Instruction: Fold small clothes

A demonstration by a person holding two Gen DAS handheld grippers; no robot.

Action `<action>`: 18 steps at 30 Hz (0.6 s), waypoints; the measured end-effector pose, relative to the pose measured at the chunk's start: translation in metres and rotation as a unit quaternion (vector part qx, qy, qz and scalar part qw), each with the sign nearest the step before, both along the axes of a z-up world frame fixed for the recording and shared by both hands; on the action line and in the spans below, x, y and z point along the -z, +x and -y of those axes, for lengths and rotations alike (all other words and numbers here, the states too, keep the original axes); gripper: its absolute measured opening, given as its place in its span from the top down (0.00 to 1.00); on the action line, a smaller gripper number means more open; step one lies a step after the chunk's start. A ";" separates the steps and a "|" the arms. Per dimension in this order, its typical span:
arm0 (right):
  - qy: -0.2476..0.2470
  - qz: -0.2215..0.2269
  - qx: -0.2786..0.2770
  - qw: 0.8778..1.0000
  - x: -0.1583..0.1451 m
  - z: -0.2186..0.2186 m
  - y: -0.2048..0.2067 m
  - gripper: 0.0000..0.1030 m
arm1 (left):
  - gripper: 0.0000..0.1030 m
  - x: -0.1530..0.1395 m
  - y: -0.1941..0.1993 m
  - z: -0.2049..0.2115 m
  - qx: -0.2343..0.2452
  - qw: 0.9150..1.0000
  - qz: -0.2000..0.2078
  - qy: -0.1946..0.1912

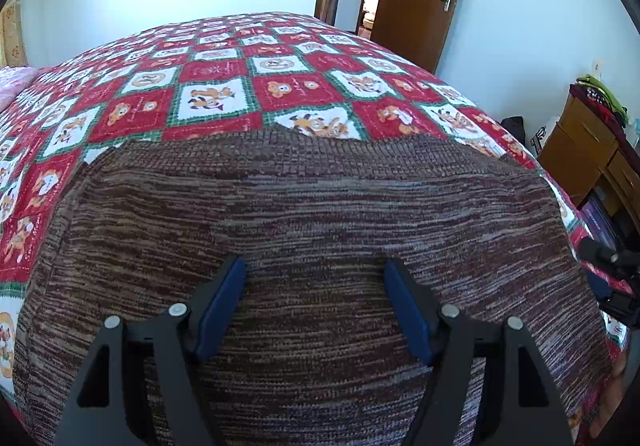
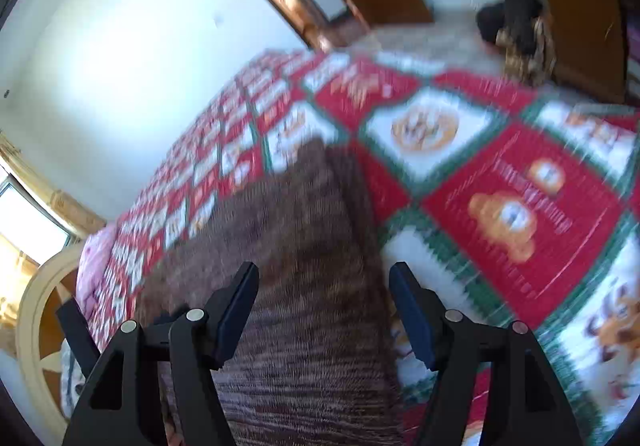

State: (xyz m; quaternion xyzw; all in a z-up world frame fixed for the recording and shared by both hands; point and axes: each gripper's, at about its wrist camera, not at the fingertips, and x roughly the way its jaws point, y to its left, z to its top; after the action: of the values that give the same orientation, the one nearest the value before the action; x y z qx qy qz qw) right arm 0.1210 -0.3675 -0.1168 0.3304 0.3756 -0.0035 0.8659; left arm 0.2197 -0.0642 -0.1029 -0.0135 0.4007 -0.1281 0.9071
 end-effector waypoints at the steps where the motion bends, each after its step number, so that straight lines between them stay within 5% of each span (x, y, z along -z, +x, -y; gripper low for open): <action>1: -0.012 0.004 0.001 1.000 0.000 -0.003 0.001 0.33 | 0.27 0.000 0.000 0.000 0.000 1.000 0.000 -0.001; 3: -0.020 0.011 -0.019 1.000 -0.003 -0.012 0.004 0.39 | 0.27 0.000 0.000 -0.001 0.000 1.000 0.000 -0.003; 4: -0.017 0.015 -0.044 0.999 -0.005 -0.020 0.006 0.61 | 0.27 0.000 0.000 -0.001 0.000 1.000 0.000 -0.002; 6: -0.025 0.011 -0.069 0.997 -0.006 -0.029 0.009 0.73 | 0.27 0.000 0.000 -0.001 0.001 1.000 0.000 -0.004; 9: -0.037 0.016 -0.046 0.998 -0.005 -0.021 0.008 0.73 | 0.26 0.000 0.000 -0.001 0.001 1.000 0.000 -0.006; 15: 0.038 0.007 -0.017 0.999 0.016 0.001 0.009 0.73 | 0.24 0.001 0.001 -0.001 0.004 1.000 -0.001 -0.005; 18: -0.014 0.001 -0.017 1.000 0.003 -0.013 0.009 0.84 | 0.24 0.001 0.000 0.000 0.005 1.000 -0.001 -0.005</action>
State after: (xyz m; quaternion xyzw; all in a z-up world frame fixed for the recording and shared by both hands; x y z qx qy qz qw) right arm 0.1302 -0.3549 -0.1197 0.3118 0.3801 0.0065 0.8708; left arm 0.2200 -0.0638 -0.1039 -0.0162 0.4007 -0.1348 0.9061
